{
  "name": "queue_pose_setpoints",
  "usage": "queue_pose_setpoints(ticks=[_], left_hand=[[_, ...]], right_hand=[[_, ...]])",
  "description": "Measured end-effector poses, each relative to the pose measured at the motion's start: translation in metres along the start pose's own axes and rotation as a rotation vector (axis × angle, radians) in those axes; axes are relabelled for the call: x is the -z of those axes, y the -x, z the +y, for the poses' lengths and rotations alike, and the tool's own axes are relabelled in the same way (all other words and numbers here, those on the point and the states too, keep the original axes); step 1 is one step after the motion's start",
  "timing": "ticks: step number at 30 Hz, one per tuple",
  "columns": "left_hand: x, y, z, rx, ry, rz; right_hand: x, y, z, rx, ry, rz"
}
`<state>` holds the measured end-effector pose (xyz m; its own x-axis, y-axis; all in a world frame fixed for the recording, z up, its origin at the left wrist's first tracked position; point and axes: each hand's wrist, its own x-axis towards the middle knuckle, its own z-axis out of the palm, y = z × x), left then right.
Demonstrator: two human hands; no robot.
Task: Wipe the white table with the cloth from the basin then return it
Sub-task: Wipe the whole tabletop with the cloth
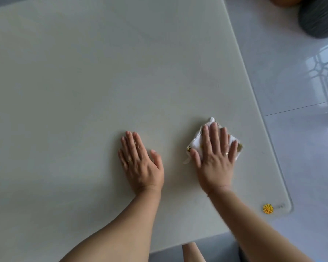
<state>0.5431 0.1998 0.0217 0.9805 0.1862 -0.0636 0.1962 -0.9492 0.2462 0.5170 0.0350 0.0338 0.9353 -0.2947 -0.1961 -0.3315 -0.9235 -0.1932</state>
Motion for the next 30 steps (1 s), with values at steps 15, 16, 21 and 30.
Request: queue_pose_setpoints(ticks=[15, 16, 21, 30], left_hand=[[-0.004, 0.002, -0.001, -0.004, 0.005, 0.054], [-0.004, 0.002, -0.001, -0.008, 0.005, 0.06], [-0.004, 0.002, -0.002, -0.016, 0.01, 0.075], [-0.006, 0.004, -0.002, -0.014, -0.009, 0.079]], right_hand=[[-0.002, 0.082, 0.034, 0.011, 0.03, -0.053], [-0.007, 0.092, 0.023, -0.004, 0.016, -0.059], [-0.008, 0.111, 0.067, 0.529, 0.091, -0.139], [-0.001, 0.12, 0.065, -0.039, 0.022, -0.051]])
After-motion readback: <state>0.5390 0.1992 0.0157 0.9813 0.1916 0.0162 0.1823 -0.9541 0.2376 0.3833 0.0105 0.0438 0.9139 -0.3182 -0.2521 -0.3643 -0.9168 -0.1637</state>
